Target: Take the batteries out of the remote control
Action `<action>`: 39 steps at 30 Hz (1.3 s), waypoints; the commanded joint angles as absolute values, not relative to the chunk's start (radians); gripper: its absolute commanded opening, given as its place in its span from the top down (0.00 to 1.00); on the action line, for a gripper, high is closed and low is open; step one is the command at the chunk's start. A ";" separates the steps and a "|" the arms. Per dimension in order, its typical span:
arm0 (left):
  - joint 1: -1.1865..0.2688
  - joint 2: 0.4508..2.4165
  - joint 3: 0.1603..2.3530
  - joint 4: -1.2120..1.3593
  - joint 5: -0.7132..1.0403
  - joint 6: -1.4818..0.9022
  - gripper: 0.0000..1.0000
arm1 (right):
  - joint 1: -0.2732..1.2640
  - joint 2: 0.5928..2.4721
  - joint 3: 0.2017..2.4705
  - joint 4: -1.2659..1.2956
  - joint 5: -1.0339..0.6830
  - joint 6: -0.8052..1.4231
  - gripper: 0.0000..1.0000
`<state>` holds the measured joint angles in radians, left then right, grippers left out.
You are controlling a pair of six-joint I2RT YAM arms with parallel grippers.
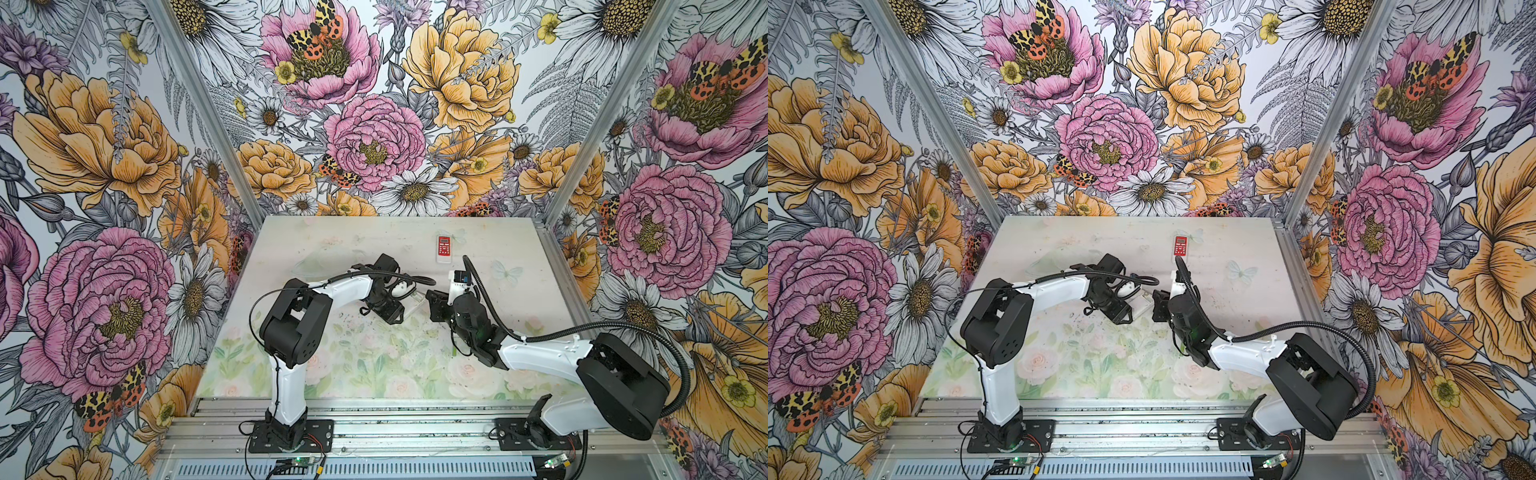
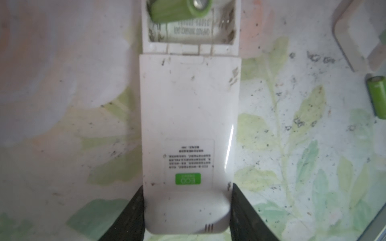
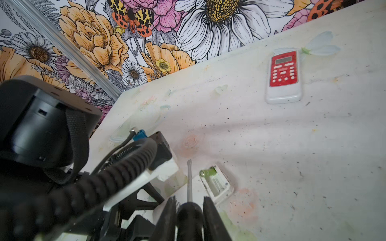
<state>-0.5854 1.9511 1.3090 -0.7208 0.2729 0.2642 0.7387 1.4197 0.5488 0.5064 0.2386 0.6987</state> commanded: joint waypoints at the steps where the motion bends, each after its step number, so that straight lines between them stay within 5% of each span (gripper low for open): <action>1: -0.596 1.944 1.298 -0.738 0.323 0.288 1.00 | 0.742 1.395 0.576 0.535 0.229 0.711 1.00; 22: -0.673 1.791 1.192 -0.636 0.005 0.346 1.00 | 0.680 1.410 0.807 -0.036 0.131 0.738 1.00; 39: -0.704 1.752 1.158 -0.582 -0.111 0.386 1.00 | 0.662 1.392 0.794 -0.078 0.100 0.766 1.00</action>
